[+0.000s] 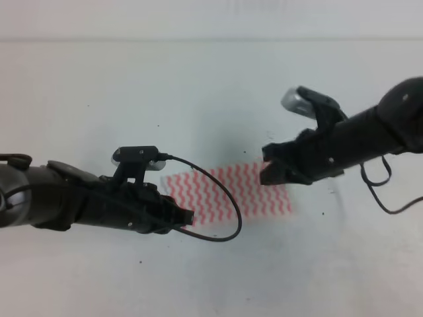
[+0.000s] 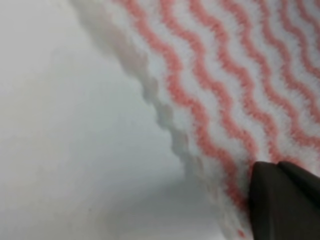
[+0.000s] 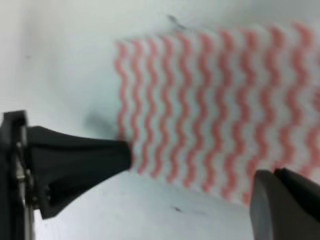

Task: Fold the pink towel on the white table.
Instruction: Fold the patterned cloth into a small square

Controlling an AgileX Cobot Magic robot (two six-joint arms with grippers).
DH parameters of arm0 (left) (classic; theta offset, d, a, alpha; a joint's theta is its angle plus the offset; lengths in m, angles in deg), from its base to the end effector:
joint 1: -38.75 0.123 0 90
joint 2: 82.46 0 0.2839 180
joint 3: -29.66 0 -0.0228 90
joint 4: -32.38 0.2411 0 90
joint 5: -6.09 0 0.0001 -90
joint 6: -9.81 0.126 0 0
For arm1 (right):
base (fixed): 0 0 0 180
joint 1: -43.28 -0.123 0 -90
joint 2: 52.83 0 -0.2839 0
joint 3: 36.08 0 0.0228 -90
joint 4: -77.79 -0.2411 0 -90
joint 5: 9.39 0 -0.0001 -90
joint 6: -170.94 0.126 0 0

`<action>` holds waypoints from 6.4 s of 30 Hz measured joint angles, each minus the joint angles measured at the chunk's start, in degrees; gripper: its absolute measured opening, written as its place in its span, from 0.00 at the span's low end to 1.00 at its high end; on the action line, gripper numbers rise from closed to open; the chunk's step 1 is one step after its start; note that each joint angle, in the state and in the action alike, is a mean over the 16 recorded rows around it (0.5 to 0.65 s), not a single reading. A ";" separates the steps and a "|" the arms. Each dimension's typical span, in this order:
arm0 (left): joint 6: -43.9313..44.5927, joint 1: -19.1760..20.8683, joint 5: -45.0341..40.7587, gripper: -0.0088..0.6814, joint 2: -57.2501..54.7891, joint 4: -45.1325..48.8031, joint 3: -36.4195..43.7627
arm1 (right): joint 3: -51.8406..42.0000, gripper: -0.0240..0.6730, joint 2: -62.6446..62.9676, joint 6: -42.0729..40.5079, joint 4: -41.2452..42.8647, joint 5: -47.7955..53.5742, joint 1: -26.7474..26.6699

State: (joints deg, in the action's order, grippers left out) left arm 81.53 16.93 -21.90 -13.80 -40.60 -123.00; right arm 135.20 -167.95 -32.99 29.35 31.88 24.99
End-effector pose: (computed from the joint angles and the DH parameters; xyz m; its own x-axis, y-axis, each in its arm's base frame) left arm 0.2946 -0.1790 0.1264 -0.7749 0.3244 -0.5425 0.5673 0.7354 -0.3707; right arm 0.3425 0.1788 0.1662 -0.9538 -0.0573 -0.2949 -0.2182 0.8068 0.5491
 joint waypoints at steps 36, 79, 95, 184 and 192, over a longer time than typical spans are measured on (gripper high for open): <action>-0.02 0.00 -0.52 0.01 0.56 2.37 -0.48 | 4.32 0.01 -5.74 3.66 4.39 3.15 -0.65; 0.26 5.76 -9.33 0.01 -7.14 -6.18 -8.05 | 13.23 0.03 -4.71 16.49 20.11 8.03 -0.51; 0.30 5.78 -9.25 0.01 -7.74 -6.01 -8.06 | 13.22 0.31 -5.32 19.18 19.16 10.21 3.10; 0.43 5.78 -9.14 0.01 -7.75 -5.60 -8.10 | 14.90 0.09 -12.72 21.09 15.36 10.33 2.77; 0.46 5.78 -8.97 0.01 -7.74 -5.52 -8.08 | 14.75 0.02 -11.81 19.96 14.26 9.62 2.77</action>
State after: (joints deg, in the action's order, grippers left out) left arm 82.00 22.71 -30.87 -21.54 -46.12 -131.08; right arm 149.95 -179.76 -13.03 43.61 41.51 27.77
